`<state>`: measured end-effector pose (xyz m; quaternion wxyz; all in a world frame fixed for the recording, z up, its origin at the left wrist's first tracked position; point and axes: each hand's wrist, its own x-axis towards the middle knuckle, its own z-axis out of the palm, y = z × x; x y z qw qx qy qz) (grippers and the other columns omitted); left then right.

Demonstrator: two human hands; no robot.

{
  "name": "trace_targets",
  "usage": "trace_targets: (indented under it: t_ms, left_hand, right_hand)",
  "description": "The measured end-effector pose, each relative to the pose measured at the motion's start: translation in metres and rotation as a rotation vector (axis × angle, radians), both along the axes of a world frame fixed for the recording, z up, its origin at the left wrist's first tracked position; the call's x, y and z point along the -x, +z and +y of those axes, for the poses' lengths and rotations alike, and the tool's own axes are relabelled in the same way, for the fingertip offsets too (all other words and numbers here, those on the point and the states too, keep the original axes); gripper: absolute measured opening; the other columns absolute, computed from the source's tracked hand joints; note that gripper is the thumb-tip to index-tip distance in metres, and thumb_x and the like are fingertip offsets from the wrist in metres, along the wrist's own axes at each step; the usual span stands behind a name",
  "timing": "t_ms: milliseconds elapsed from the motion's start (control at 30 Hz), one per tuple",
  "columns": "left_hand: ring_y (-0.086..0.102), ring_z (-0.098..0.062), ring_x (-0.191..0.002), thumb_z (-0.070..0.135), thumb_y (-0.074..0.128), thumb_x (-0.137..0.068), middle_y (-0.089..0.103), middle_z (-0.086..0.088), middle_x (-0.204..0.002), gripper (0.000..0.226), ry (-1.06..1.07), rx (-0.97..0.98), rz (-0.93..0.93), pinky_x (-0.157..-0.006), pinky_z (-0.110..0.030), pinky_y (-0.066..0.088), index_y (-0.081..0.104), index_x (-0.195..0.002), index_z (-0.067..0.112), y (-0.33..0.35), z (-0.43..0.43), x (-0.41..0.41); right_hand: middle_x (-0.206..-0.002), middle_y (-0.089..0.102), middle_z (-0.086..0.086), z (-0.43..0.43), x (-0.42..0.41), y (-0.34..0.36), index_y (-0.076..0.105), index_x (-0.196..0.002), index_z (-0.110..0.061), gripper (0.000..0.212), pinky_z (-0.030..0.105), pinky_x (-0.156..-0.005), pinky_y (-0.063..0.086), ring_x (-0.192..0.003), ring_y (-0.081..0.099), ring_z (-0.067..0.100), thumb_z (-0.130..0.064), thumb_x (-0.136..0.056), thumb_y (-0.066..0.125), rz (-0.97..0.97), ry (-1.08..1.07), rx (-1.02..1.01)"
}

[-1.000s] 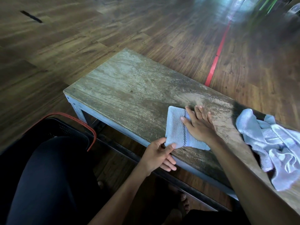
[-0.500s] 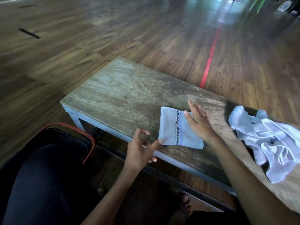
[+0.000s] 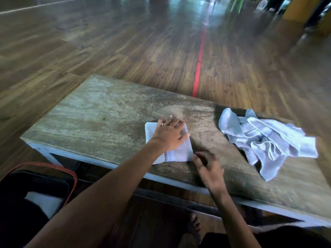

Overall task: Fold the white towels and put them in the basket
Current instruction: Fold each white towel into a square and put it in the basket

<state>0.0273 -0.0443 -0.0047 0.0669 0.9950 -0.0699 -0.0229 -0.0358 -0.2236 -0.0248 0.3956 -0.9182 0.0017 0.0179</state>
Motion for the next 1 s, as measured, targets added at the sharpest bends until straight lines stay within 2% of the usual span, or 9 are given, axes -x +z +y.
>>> trace_targets:
  t_ms: [67, 133, 233, 300, 367, 500, 700, 867, 1000]
  left_hand:
    - [0.0, -0.022, -0.147, 0.058, 0.014, -0.096, 0.004, 0.001, -0.16, 0.066, 0.003, -0.009, 0.086, -0.116, -0.051, -0.001, 0.005, -0.152, 0.025, -0.009, 0.003, -0.004]
    - [-0.004, -0.019, -0.147, 0.061, 0.009, -0.094, -0.001, 0.004, -0.16, 0.066, 0.036, 0.011, 0.096, -0.116, -0.051, -0.004, -0.002, -0.151, 0.03, -0.019, 0.005, -0.006]
    - [-0.002, -0.017, -0.147, 0.061, 0.009, -0.094, 0.002, 0.005, -0.16, 0.065, 0.046, 0.034, 0.041, -0.116, -0.051, -0.003, -0.002, -0.151, 0.032, -0.027, 0.006, -0.006]
    - [0.0, -0.017, -0.147, 0.06, 0.009, -0.095, 0.005, 0.005, -0.16, 0.064, 0.047, 0.034, 0.0, -0.117, -0.052, -0.001, 0.0, -0.151, 0.032, -0.029, 0.006, -0.005]
    - [0.002, -0.017, -0.147, 0.059, 0.009, -0.095, 0.006, 0.004, -0.16, 0.063, 0.049, 0.027, -0.029, -0.116, -0.052, 0.001, 0.001, -0.151, 0.031, -0.029, 0.007, -0.005]
    - [0.002, -0.017, -0.147, 0.06, 0.008, -0.094, 0.005, 0.002, -0.16, 0.063, 0.047, 0.019, -0.053, -0.116, -0.053, 0.003, 0.002, -0.151, 0.033, -0.031, 0.007, -0.004]
    - [-0.003, -0.015, -0.147, 0.066, 0.008, -0.091, -0.001, 0.005, -0.16, 0.062, 0.064, 0.051, -0.008, -0.116, -0.052, -0.003, 0.002, -0.148, 0.042, -0.032, 0.012, -0.007]
    - [-0.003, -0.015, -0.147, 0.065, 0.008, -0.092, -0.001, 0.004, -0.16, 0.061, 0.069, 0.024, 0.001, -0.116, -0.05, -0.003, 0.001, -0.148, 0.043, -0.03, 0.009, -0.006]
    - [-0.002, -0.015, -0.147, 0.067, 0.006, -0.091, -0.001, 0.004, -0.16, 0.062, 0.05, 0.006, -0.018, -0.116, -0.051, -0.001, 0.001, -0.148, 0.043, -0.032, 0.012, -0.007]
  right_hand:
    - [-0.123, 0.058, -0.006, 0.004, 0.0, 0.0, 0.067, -0.106, -0.034, 0.026, 0.046, -0.108, 0.026, -0.124, 0.045, 0.017, -0.049, -0.086, 0.059, 0.017, 0.011, 0.045]
    - [-0.13, 0.053, -0.008, 0.006, -0.001, 0.001, 0.066, -0.107, -0.037, 0.029, 0.045, -0.111, 0.021, -0.129, 0.038, 0.017, -0.053, -0.085, 0.058, 0.05, 0.02, 0.034]
    - [-0.125, 0.049, -0.01, 0.009, 0.0, 0.007, 0.064, -0.1, -0.043, 0.017, 0.038, -0.112, 0.012, -0.13, 0.029, 0.015, -0.05, -0.085, 0.059, 0.111, -0.014, -0.046]
    - [-0.12, 0.049, -0.01, 0.011, -0.002, 0.011, 0.066, -0.092, -0.041, 0.01, 0.034, -0.108, 0.012, -0.128, 0.027, 0.015, -0.045, -0.084, 0.061, 0.154, -0.07, -0.124]
    - [-0.122, 0.047, -0.01, 0.012, -0.005, 0.013, 0.067, -0.094, -0.04, 0.014, 0.032, -0.106, 0.011, -0.128, 0.024, 0.015, -0.045, -0.082, 0.062, 0.2, -0.082, -0.144]
    - [-0.122, 0.03, -0.011, 0.016, -0.008, 0.013, 0.063, -0.106, -0.04, 0.03, 0.036, -0.113, 0.003, -0.128, 0.013, 0.016, -0.057, -0.082, 0.059, 0.268, 0.011, -0.041]
    - [-0.118, 0.029, -0.008, 0.009, -0.007, 0.009, 0.065, -0.084, -0.03, 0.036, 0.041, -0.113, 0.009, -0.122, 0.016, 0.015, -0.065, -0.079, 0.058, 0.226, 0.069, 0.106]
    - [-0.118, 0.028, -0.012, 0.008, -0.006, 0.008, 0.067, -0.083, -0.033, 0.036, 0.039, -0.113, 0.007, -0.121, 0.014, 0.013, -0.068, -0.077, 0.058, 0.207, 0.072, 0.057]
    - [-0.116, 0.027, -0.011, 0.005, -0.007, 0.008, 0.069, -0.08, -0.025, 0.044, 0.043, -0.114, 0.008, -0.121, 0.013, 0.012, -0.067, -0.079, 0.057, 0.211, 0.113, 0.07]
